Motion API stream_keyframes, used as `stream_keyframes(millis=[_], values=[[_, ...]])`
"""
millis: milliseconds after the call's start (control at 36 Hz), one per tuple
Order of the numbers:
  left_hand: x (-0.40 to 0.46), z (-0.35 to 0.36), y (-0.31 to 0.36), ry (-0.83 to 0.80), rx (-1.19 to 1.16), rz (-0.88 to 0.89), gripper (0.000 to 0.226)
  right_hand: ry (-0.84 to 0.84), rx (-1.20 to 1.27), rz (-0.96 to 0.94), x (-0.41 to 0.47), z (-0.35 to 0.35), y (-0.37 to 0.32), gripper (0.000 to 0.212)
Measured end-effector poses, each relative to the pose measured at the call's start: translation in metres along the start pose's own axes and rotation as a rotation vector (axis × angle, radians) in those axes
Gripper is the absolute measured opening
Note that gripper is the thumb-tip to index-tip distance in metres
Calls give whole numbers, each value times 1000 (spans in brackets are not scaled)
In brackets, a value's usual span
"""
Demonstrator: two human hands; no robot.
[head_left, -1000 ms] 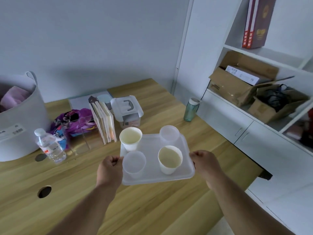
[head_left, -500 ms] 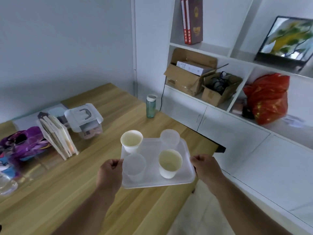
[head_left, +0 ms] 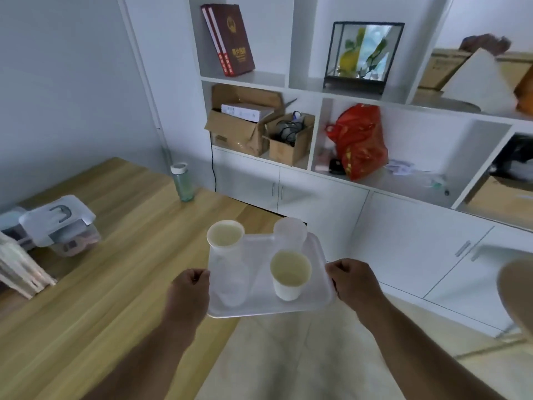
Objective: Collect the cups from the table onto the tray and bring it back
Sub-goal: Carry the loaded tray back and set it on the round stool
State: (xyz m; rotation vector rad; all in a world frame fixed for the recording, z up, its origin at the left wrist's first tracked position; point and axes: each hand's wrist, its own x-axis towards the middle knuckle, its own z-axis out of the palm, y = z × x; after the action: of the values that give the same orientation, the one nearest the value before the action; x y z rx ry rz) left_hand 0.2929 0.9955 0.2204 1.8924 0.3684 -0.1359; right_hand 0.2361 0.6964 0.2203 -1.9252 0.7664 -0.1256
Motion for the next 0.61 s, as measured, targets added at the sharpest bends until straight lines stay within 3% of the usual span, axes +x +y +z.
stream_keyframes(millis=[306, 611], values=[[-81, 113, 31, -121, 69, 97, 14, 135, 46, 47, -23, -132, 79, 33], [-106, 224, 49, -350, 143, 166, 16, 340, 96, 173, -39, -220, 142, 31]])
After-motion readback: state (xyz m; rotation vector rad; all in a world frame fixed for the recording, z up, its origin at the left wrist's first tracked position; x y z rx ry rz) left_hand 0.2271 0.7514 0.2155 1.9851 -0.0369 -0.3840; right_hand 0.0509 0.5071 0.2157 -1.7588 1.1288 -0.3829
